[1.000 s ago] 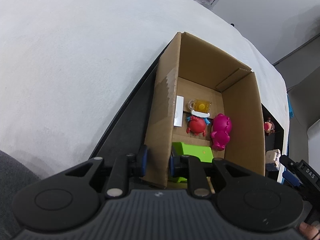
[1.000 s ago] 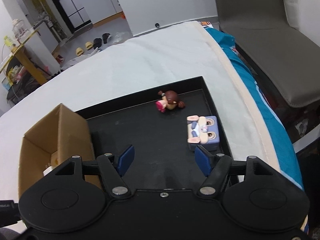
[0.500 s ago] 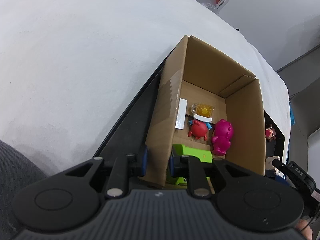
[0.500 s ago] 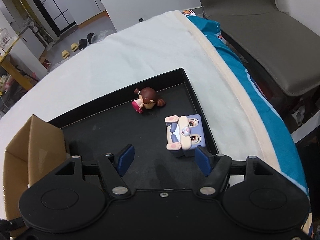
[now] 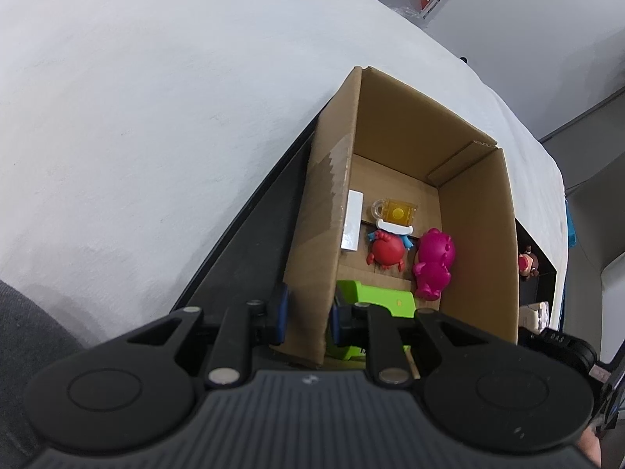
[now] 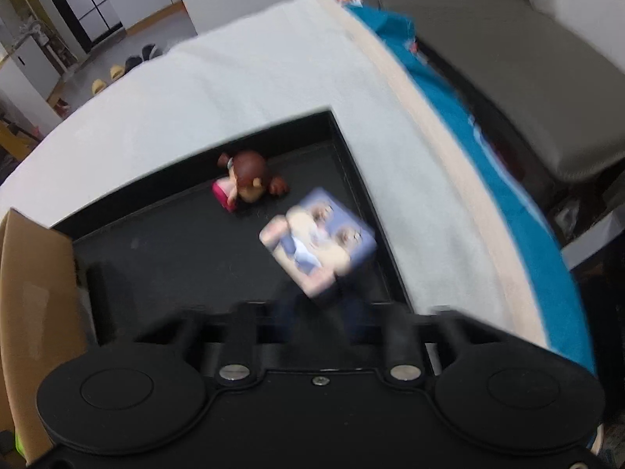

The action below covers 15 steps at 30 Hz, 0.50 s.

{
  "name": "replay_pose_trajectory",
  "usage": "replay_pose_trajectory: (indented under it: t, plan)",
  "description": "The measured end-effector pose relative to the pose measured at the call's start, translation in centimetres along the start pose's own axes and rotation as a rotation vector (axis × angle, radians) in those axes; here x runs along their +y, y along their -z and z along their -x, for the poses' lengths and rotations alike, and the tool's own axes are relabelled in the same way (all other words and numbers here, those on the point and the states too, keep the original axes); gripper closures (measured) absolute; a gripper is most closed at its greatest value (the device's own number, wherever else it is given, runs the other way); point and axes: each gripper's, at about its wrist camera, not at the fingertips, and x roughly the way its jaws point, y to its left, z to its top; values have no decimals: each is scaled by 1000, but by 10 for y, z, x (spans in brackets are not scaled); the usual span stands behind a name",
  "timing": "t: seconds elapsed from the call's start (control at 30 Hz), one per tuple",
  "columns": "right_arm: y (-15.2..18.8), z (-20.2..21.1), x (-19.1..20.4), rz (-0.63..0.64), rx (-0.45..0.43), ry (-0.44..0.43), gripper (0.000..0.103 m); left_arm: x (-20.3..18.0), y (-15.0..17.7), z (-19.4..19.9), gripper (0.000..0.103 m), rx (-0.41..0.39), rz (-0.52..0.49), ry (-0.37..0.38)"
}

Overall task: Organize rigid objects
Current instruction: 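Close the right gripper on the lavender bunny block and lift it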

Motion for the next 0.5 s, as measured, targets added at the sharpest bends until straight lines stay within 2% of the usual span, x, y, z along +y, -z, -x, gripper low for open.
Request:
replay_pose_trajectory:
  t: [0.03,0.17,0.27,0.33,0.4,0.43,0.5]
  plan:
    - [1,1,0,-1,1,-6,97,0,0,0,83,0,-4,1]
    - [3,7,4,17,-11,-5,97,0,2,1,83,-5,-5,1]
    - [3,15,5,23,-28,11,92,1,2,1,83,-6,4,4]
    - [1,22,7,36,-53,17,76,1,2,1,83,-7,4,4]
    - [-1,29,7,44,-79,13,65,1,2,2,83,-10,5,4]
    - [-2,32,7,47,-88,12,60,1,1,2,83,-10,8,4]
    - [-5,35,6,54,-108,13,55,1,1,2,83,-11,8,4]
